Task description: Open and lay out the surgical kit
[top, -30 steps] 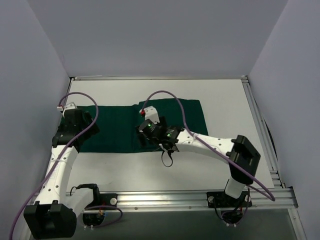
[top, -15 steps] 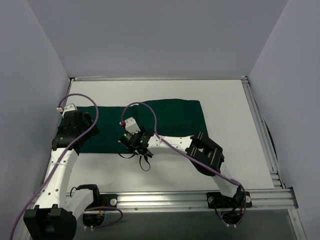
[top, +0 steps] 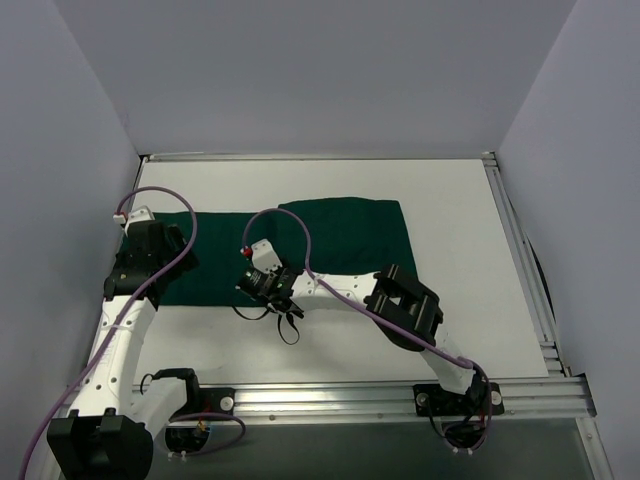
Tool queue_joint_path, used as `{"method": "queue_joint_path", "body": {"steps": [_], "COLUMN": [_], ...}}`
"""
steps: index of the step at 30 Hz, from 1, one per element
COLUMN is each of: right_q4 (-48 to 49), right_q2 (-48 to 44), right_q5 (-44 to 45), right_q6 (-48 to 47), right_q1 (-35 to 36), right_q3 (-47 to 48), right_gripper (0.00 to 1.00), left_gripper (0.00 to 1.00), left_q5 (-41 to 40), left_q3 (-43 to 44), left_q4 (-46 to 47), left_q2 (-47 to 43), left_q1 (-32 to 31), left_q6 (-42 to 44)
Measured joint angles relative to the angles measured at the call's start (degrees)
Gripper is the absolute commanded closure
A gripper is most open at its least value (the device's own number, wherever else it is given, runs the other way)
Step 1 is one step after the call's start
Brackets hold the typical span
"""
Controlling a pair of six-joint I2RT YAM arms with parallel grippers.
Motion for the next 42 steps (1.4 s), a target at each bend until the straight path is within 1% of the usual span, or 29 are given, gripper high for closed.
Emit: {"method": "queue_joint_path", "body": {"steps": [6, 9, 12, 14, 24, 28, 31, 33, 36, 42], "right_q4": [-0.2, -0.2, -0.3, -0.4, -3.0, -5.2, -6.3, -6.6, -6.5, -7.2], "right_q2": [0.0, 0.0, 0.0, 0.0, -0.8, -4.2, -7.9, -10.3, -14.7, -20.5], "right_q5": [0.0, -0.1, -0.1, 0.0, 0.7, 2.4, 3.6, 4.3, 6.1, 10.1], "right_q6": [0.9, 1.1, 1.2, 1.0, -0.4, -1.4, -2.0, -2.1, -2.2, -3.2], "right_q1": [0.0, 0.0, 0.0, 0.0, 0.0, -0.4, -2.5, -5.2, -11.3, -27.5], "right_q3": [0.0, 0.0, 0.0, 0.0, 0.9, 1.7, 1.8, 1.7, -1.1, -9.6], "right_gripper": [0.68, 0.79, 0.88, 0.99, 1.00, 1.00, 1.00, 1.00, 1.00, 1.00], "left_gripper": [0.06, 0.06, 0.06, 0.06, 0.06, 0.06, 0.06, 0.06, 0.06, 0.06], "left_q5": [0.0, 0.0, 0.0, 0.0, 0.0, 0.0, 0.0, 0.0, 0.0, 0.1], "left_q3": [0.0, 0.0, 0.0, 0.0, 0.0, 0.0, 0.0, 0.0, 0.0, 0.0], "left_q4": [0.0, 0.0, 0.0, 0.0, 0.0, 0.0, 0.0, 0.0, 0.0, 0.0], "left_q2": [0.0, 0.0, 0.0, 0.0, 0.0, 0.0, 0.0, 0.0, 0.0, -0.4], "left_q1": [0.0, 0.0, 0.0, 0.0, 0.0, 0.0, 0.0, 0.0, 0.0, 0.0], "left_q6": [0.0, 0.0, 0.0, 0.0, 0.0, 0.0, 0.0, 0.0, 0.0, 0.0]}}
